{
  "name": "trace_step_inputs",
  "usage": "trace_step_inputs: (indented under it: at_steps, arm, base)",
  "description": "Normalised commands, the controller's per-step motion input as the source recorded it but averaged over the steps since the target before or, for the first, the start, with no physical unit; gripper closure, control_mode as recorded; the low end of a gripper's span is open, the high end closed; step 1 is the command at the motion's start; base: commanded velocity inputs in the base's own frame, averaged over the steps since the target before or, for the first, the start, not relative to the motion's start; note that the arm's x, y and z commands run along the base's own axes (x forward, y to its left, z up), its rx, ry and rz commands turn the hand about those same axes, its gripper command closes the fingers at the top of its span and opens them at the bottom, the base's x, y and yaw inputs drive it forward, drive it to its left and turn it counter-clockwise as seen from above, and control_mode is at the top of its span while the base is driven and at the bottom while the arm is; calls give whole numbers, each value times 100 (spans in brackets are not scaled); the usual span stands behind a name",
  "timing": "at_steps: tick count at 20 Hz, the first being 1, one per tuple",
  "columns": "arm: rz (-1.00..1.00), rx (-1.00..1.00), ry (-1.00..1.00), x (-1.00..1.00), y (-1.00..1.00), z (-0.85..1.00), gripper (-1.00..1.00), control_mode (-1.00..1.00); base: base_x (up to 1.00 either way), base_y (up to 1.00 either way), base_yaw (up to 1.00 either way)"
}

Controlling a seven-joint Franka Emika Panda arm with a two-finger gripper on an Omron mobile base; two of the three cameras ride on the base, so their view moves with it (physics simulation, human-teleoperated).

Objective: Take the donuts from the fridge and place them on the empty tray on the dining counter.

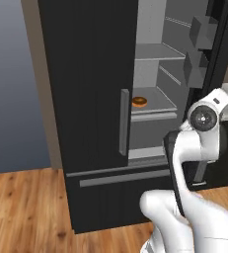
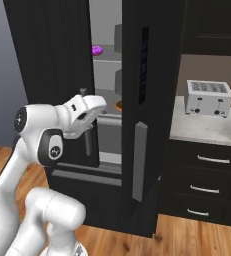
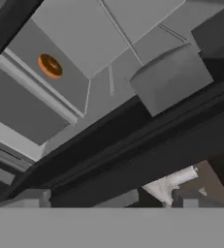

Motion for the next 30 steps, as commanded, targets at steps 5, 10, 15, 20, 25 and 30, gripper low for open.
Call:
trace_step_inputs:
  at_steps: [5, 10, 15, 20, 25, 30]
  arm:
    - [-29, -29, 34, 100, -2, -31, -100, -100]
    - [-23, -17, 49, 100, -20, -18, -100, -100]
    - [-16, -8, 45, 83, -85, -32, -100, -100]
    - [-21, 0, 21, 5, -100, -69, -100, -100]
    - [-17, 0, 0, -13, -100, -56, -100, -100]
    - [-3, 0, -13, -70, -79, -12, -100, -100]
  base:
    - [0, 0, 0]
    - [0, 0, 0]
    - [0, 0, 0]
    - [0, 0, 0]
    - [0, 0, 0]
    - [0, 0, 0]
